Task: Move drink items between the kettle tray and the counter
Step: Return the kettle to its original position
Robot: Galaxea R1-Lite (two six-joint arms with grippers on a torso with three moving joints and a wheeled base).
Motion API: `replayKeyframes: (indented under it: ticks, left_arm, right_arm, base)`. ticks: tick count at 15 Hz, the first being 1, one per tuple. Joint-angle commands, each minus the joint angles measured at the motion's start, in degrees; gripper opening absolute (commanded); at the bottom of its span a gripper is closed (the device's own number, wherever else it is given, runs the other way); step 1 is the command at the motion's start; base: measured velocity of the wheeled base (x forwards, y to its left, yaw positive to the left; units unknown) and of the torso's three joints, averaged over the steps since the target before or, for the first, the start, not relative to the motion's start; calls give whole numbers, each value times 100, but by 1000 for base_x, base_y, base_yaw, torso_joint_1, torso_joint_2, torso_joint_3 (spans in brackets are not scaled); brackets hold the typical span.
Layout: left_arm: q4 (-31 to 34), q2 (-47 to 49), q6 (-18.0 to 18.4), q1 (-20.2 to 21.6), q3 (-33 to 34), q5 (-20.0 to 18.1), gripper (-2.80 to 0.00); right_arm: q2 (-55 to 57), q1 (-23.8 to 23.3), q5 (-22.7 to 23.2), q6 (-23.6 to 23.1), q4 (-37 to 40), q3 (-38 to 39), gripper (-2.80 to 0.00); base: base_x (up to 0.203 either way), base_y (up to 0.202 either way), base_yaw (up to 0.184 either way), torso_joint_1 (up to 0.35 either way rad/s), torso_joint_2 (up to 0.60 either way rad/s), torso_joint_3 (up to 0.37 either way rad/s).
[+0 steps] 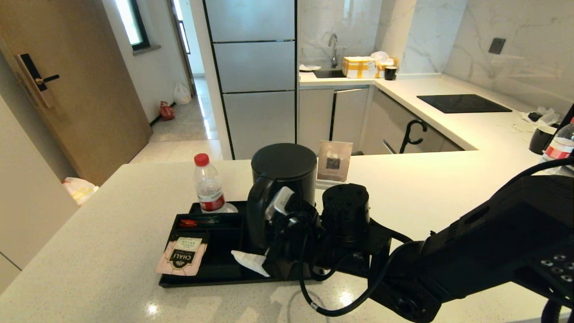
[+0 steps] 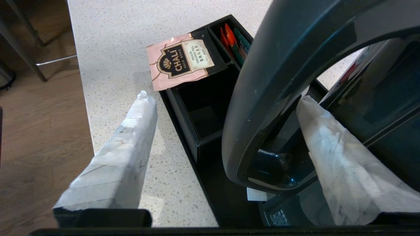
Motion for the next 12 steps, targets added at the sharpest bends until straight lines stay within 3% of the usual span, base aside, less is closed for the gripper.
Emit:
replayKeyframes:
  ticks: [1, 4, 12]
  left_arm:
    - [0, 9, 2, 0, 1, 0, -280]
    - [0, 9, 2, 0, 1, 0, -280]
    - [0, 9, 2, 0, 1, 0, -280]
  right_arm:
    - [-43, 6, 8, -3, -35, 10, 0]
    - [-447, 77, 1, 114, -27, 432, 0]
    - [-257, 135, 8, 193, -43, 569, 0]
  base:
    - [0, 0, 0, 0, 0, 0]
    - [0, 0, 0, 0, 0, 0]
    - [0, 0, 0, 0, 0, 0]
